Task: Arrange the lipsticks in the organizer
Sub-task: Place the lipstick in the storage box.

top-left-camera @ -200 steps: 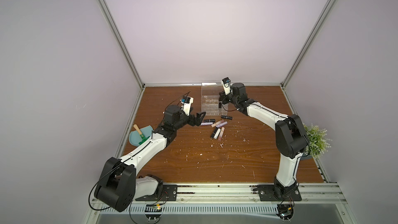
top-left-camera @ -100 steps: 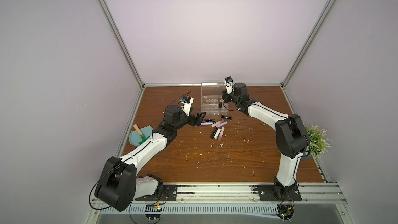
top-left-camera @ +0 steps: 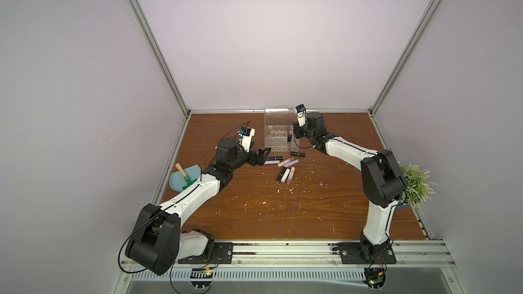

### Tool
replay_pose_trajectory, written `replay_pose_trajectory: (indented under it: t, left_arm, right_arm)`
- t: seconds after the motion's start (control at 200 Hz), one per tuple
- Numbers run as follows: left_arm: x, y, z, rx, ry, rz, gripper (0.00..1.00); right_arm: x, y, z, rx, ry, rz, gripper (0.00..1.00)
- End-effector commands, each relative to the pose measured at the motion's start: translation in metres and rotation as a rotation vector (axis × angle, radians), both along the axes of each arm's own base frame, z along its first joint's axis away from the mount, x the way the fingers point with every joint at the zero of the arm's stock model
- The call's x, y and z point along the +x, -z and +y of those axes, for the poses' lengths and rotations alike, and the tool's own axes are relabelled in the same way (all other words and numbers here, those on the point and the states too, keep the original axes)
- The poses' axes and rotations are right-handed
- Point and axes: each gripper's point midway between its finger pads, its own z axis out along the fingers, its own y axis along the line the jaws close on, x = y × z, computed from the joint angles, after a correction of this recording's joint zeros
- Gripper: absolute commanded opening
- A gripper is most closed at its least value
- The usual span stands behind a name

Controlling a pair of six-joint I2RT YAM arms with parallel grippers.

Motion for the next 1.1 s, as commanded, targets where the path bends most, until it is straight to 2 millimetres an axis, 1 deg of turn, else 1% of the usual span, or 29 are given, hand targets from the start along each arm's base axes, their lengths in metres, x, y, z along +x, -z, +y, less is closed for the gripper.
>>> replay_pose_trajectory:
  t: [0.0,0.12,0.365,0.46,0.51,0.58,0.685,0.77,0.836,0.921,1.041,1.091]
  left_arm:
    - [-0.002,0.001,-0.006,-0.011,0.024,0.005,0.97]
    - [-0.003,0.001,-0.006,-0.012,0.025,0.009,0.97]
    - [-0.005,0.003,-0.009,-0.016,0.044,0.025,0.97]
    - [-0.005,0.005,-0.011,-0.008,0.046,0.031,0.97]
    - [-0.006,0.006,-0.012,-0.001,0.049,0.035,0.97]
    - [-0.006,0.009,-0.015,0.013,0.063,0.047,0.97]
    - [-0.007,0.021,-0.023,0.075,0.076,0.086,0.98]
    - [-0.008,0.034,-0.031,0.142,0.085,0.123,0.98]
    - [-0.009,0.044,-0.034,0.192,0.083,0.154,0.98]
    - [-0.012,0.056,-0.039,0.253,0.084,0.195,0.97]
    - [-0.021,0.075,-0.048,0.343,0.094,0.243,0.94]
    - [-0.025,0.085,-0.051,0.384,0.097,0.263,0.93]
  right_arm:
    - [0.007,-0.006,-0.004,-0.012,0.021,-0.049,0.18]
    - [0.01,-0.001,-0.003,-0.02,0.023,-0.044,0.2]
    - [0.012,0.01,-0.001,-0.025,0.019,-0.023,0.21]
    - [0.013,0.012,0.0,-0.022,0.015,-0.015,0.24]
    - [0.012,0.013,0.002,-0.021,0.013,-0.013,0.27]
    - [0.012,0.015,0.001,-0.019,0.012,-0.006,0.33]
    - [0.01,0.012,0.0,-0.014,0.015,-0.004,0.46]
    - [0.007,0.005,-0.001,-0.002,0.015,-0.01,0.53]
    - [0.001,-0.004,-0.004,0.011,0.017,-0.016,0.56]
    - [-0.013,-0.019,-0.011,0.032,0.027,-0.027,0.58]
    - [-0.04,-0.036,-0.031,0.055,0.061,-0.052,0.59]
    - [-0.053,-0.038,-0.041,0.064,0.078,-0.058,0.59]
